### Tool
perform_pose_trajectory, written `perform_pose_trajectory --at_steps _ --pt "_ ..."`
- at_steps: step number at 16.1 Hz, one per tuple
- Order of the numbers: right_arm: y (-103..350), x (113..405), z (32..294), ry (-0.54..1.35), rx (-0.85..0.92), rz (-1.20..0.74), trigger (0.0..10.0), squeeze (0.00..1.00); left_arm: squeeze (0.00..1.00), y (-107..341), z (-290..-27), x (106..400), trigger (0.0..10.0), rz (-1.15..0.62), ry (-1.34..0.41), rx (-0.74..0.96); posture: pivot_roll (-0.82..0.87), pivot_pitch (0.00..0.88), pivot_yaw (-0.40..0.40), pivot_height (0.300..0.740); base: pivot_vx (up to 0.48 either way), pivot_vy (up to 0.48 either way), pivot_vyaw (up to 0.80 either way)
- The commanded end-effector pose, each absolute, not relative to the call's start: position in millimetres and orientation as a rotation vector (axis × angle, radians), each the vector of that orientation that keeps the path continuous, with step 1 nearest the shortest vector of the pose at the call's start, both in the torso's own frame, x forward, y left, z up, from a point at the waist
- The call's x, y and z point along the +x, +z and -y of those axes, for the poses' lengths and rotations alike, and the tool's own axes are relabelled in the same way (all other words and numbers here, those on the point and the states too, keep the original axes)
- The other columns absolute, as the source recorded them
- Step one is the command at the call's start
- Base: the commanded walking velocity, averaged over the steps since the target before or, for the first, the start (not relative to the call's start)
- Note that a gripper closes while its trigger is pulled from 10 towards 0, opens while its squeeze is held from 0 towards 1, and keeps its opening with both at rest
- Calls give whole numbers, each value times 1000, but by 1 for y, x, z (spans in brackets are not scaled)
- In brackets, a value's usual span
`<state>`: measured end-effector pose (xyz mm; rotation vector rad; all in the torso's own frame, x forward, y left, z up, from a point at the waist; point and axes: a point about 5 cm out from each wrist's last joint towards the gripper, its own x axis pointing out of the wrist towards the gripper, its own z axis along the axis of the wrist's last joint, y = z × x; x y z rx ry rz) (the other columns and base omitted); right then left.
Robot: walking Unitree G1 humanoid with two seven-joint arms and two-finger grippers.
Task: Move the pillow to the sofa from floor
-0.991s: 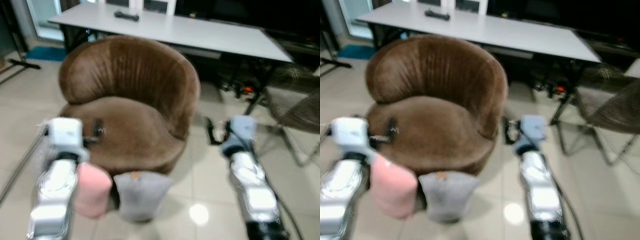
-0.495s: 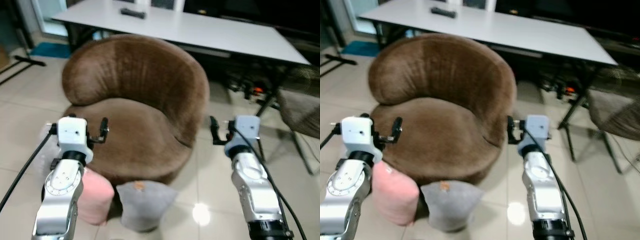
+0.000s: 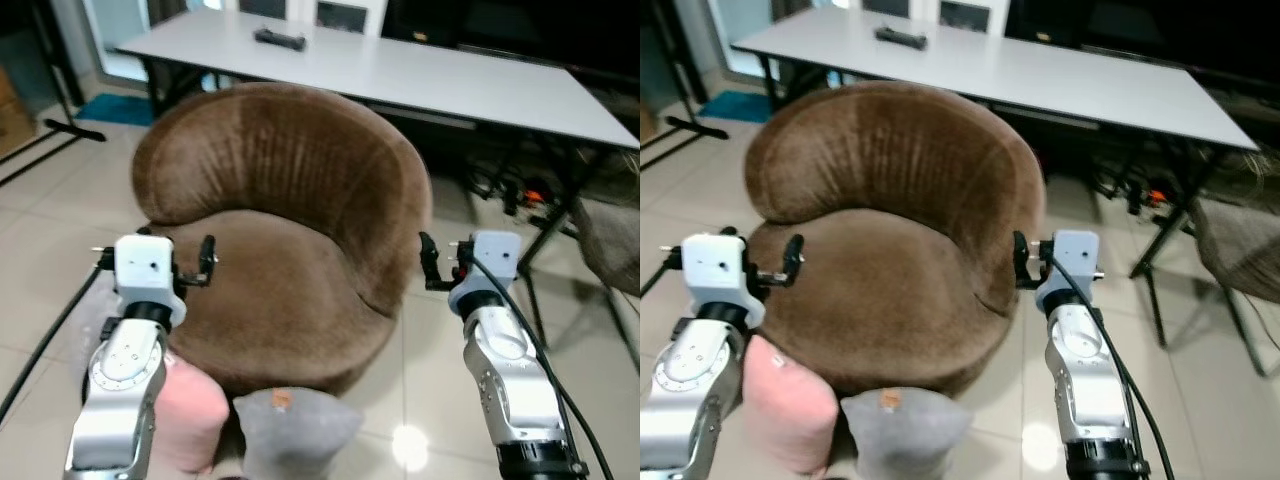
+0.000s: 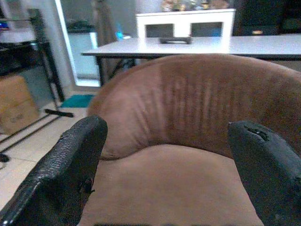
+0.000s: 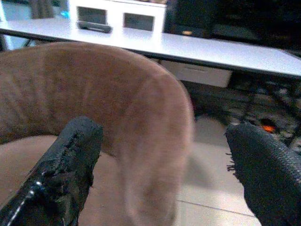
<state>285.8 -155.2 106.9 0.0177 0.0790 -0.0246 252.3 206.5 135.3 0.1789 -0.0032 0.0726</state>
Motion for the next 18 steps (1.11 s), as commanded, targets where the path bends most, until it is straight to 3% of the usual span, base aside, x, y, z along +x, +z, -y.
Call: perform_pose_trajectory --at_steps 1,3,9,18 --pt "109 288 150 -5 12 -74 10000 0 0 136 -209 251 10000 2 95 179 145 0 -102 740 0 0 0" --pt "110 289 148 16 -1 -69 10000 0 0 136 -210 251 10000 2 98 197 147 0 -105 740 0 0 0" --pt "111 292 144 42 13 -67 10000 0 0 137 -210 251 10000 8 107 214 158 0 -110 740 0 -480 800" --pt "107 291 141 53 60 -90 10000 0 0 137 -213 254 10000 4 128 205 153 0 -98 740 0 0 0"
